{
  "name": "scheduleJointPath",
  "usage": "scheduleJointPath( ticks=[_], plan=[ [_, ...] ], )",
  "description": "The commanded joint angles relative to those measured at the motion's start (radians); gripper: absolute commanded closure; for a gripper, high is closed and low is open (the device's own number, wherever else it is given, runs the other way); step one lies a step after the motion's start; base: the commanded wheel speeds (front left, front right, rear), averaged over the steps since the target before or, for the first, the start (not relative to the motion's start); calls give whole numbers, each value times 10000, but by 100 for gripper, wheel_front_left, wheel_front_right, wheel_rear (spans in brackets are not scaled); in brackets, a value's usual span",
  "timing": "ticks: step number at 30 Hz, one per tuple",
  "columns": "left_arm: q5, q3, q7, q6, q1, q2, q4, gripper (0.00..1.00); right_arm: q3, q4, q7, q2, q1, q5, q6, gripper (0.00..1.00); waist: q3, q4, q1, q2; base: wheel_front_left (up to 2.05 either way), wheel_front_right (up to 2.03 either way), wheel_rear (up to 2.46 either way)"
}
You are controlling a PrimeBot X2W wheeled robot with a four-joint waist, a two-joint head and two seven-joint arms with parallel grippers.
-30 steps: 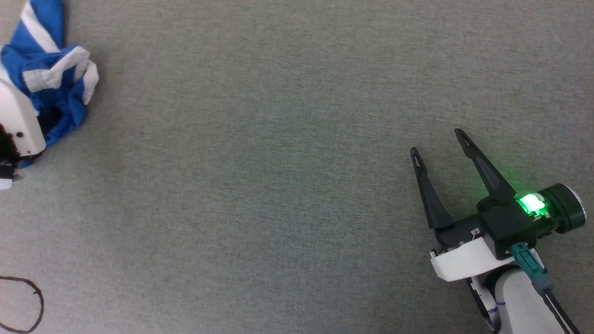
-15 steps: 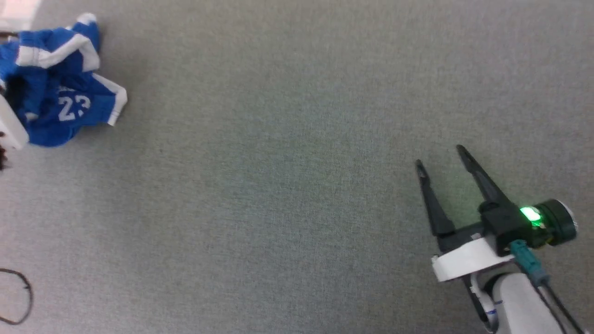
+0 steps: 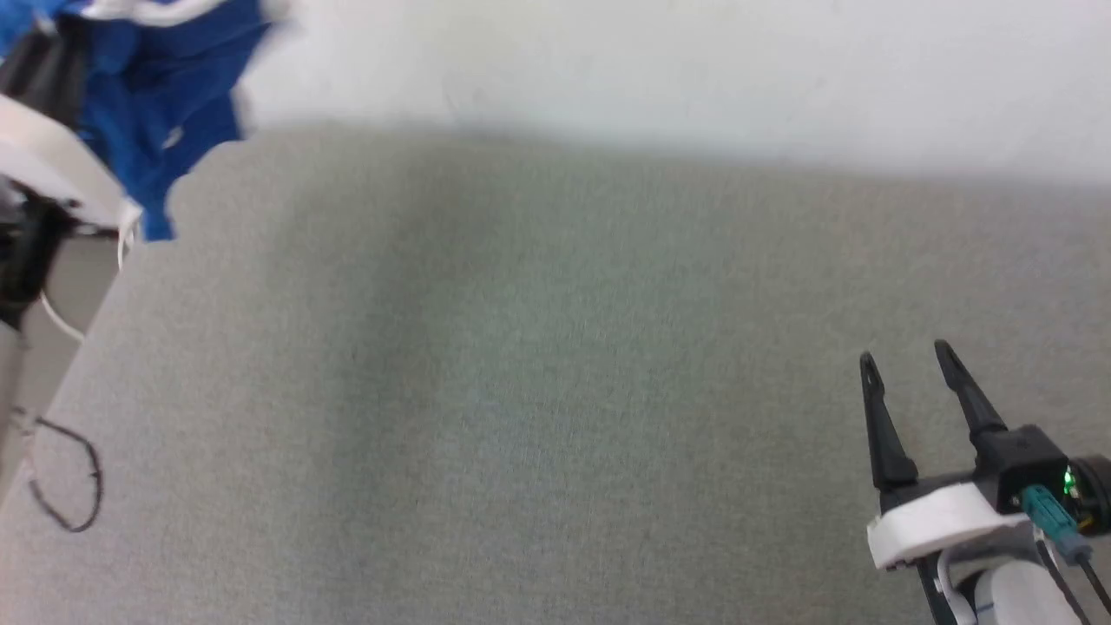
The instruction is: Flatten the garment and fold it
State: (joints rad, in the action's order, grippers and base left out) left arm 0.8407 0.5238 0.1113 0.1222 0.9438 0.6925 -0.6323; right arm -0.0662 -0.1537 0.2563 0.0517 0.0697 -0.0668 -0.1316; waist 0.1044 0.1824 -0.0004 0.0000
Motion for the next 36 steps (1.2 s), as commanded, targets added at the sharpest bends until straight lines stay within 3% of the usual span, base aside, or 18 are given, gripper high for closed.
scheduleJointPath(
  ticks=[1,4,9,20,29,36],
  plan=[
    [-102,70,187,-62,-236,-197,359,100,-93,-51,46,-13,-192,104,9,0,-1218,-294,4,0,0,0,0],
    [-63,203,236,-146,-572,-427,1056,100,-166,-59,49,-13,-348,112,9,0,-1450,-529,4,0,0,0,0],
    [-12,490,105,-679,-1320,-881,2448,100,-211,-31,51,-13,-518,118,9,0,-1648,-1071,4,0,0,0,0],
    [-189,1206,-274,-1568,-2600,-1293,4405,100,-164,95,52,-14,-521,151,9,0,-1231,-2626,4,0,0,0,0],
    [-293,2076,-680,-2155,-3427,-2134,4714,100,-215,62,53,-14,-409,332,9,0,-595,-3696,4,0,0,0,0],
    [-485,2663,-93,-2142,-4001,-2932,3436,100,-194,-33,54,-14,-220,584,9,0,71,-4204,4,0,0,0,0]
  ],
)
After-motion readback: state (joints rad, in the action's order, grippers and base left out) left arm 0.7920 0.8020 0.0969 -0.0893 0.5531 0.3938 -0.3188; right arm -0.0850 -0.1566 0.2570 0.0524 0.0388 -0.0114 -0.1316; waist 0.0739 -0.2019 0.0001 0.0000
